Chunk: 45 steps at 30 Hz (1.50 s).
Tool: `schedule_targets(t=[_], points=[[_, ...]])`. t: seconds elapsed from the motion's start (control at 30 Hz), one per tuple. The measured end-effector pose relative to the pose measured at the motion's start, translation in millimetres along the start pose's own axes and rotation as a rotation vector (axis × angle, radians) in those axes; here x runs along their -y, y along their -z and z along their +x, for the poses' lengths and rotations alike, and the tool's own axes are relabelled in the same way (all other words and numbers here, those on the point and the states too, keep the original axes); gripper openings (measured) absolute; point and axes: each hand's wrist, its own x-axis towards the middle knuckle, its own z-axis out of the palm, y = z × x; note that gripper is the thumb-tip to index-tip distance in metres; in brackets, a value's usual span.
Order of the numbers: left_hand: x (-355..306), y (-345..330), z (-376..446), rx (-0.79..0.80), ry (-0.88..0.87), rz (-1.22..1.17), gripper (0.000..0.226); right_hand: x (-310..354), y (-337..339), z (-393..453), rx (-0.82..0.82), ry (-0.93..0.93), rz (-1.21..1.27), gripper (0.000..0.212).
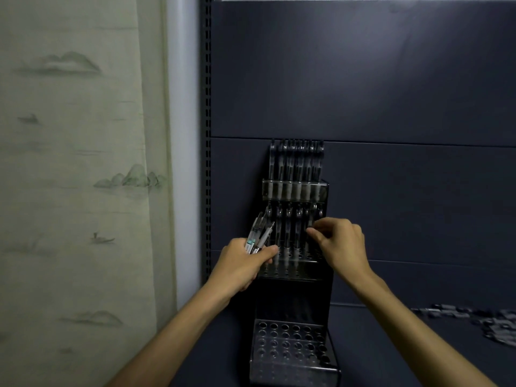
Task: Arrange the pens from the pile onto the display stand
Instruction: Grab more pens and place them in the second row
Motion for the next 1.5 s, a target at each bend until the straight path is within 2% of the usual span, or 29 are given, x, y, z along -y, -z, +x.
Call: schedule_targets(t=[0.17,0.57,0.67,0.77,0.97,1.07,1.17,1.23,1.37,1.5], points=[[-0.7,-0.4,1.2,0.0,-0.001,-0.004,0.033,3.9,1.8,-2.0,0.021,0.008,-0.017,0.016],[-3.0,-3.6,-3.8,0.05,-0.006,-0.027,0.031,4.0,0.3,-15.9,0.072,-0.03,-0.035,0.022],[-3.1,-4.6,-3.5,0.052,0.001,-0.028,0.03,8.6,4.3,-21.7,-0.038,-0.001,-0.028,0.021],[-3.7,-7.1,-2.0,0.045,0.006,-0.02,0.029,22.9,9.3,-29.5,-0.06,0.001,0.149,0.013],[-7.5,-16.3,-0.9,0.039,0.029,-0.005,0.026,51.7,11.6,-24.7,0.273,-0.063,0.583,0.017],[-9.3,-14.6,-1.6,0.073,0.026,0.007,0.022,50.9,12.1,-14.7,0.373,-0.045,0.685,0.019],[-9.3,-15.9,-3.6,0.117,0.02,0.019,0.021,49.5,10.6,-12.6,0.469,0.0,0.696,0.009],[-8.2,-15.8,-4.0,0.14,0.022,0.019,0.022,49.2,8.7,-13.0,0.428,-0.007,0.707,0.005],[-6.0,-11.5,-1.5,0.156,0.035,0.039,0.033,47.0,7.8,-11.5,0.251,-0.127,0.799,0.016],[-5.3,-11.9,-0.6,0.186,0.032,-0.006,0.036,44.9,9.2,-13.1,0.336,-0.142,0.877,0.008]])
